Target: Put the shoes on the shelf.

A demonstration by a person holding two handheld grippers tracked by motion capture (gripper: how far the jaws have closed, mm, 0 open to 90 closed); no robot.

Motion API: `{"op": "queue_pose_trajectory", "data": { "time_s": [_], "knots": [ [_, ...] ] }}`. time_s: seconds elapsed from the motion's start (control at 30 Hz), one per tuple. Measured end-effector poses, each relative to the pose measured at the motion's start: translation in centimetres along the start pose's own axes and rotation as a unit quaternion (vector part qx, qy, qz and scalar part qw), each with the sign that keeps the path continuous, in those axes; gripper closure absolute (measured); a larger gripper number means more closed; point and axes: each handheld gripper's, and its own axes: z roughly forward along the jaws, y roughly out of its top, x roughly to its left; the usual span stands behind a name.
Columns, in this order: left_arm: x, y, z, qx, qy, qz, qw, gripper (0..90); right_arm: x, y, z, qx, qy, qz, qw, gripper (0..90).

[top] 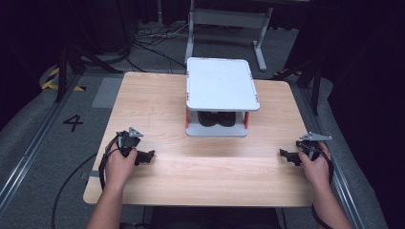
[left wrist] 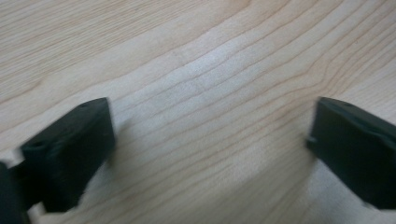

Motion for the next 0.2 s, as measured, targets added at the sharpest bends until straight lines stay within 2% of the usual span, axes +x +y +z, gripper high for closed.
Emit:
{"op": "queue_pose_trajectory", "data": {
  "time_s": [0.2],
  "knots": [
    [-0.1,-0.03,-0.01,-0.002,0.005,-0.004,1.0,0.0,-0.01,0.08,0.11,0.002,0.001,-0.001,1.0,6.3]
  ]
}}
